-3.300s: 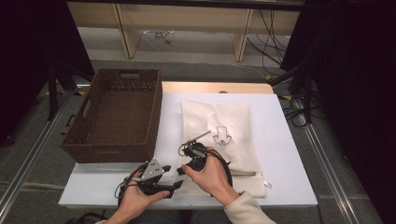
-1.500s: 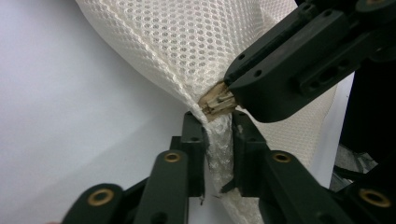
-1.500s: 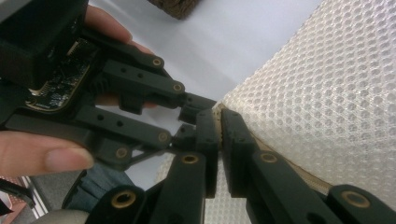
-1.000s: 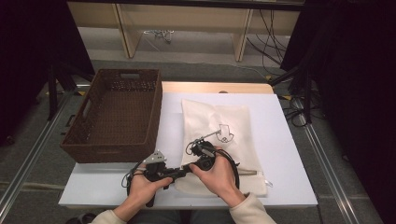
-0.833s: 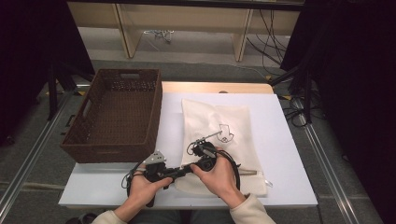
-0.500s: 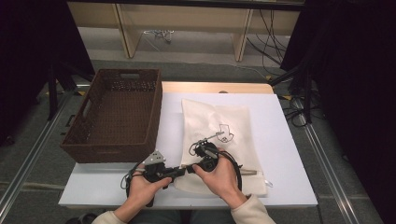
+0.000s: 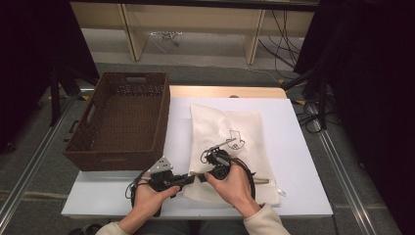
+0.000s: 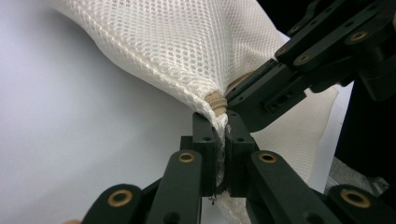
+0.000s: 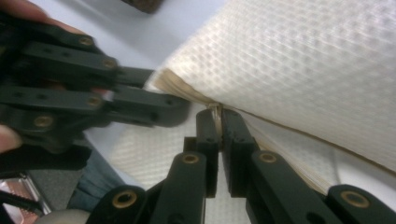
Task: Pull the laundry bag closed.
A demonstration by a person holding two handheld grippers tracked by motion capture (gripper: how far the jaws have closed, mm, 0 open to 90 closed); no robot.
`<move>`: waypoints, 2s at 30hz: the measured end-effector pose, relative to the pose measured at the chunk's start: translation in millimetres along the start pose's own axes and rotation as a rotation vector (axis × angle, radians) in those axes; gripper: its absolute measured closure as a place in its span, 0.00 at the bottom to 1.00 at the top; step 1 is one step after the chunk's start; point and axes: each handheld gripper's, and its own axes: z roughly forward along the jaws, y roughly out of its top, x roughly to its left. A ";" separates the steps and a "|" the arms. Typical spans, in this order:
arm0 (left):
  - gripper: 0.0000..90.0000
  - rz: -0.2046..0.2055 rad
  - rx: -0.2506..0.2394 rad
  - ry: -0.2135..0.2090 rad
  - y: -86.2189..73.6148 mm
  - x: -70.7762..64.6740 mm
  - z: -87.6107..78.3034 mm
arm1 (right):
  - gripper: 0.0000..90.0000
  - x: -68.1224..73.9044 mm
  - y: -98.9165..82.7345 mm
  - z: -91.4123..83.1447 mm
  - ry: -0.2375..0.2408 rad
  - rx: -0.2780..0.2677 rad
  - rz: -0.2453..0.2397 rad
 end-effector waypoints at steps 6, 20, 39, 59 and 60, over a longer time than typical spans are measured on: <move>0.95 0.007 0.000 0.005 0.6 0.5 -0.6 | 0.97 -0.3 -0.3 -1.9 0.001 -0.011 -0.007; 0.95 0.011 -0.008 0.023 1.6 0.0 -1.7 | 0.97 2.0 -1.6 -3.7 -0.033 -0.006 0.045; 0.95 0.008 -0.023 0.046 -0.2 -2.1 -1.2 | 0.97 -1.0 -6.4 -4.4 -0.082 -0.005 0.066; 0.95 0.011 -0.035 0.067 -1.9 -1.2 -1.7 | 0.97 -0.2 -11.0 -7.1 -0.125 -0.012 0.106; 0.95 0.012 -0.035 0.067 -1.9 -1.3 -1.6 | 0.97 -2.5 -10.9 -6.8 -0.125 -0.019 0.077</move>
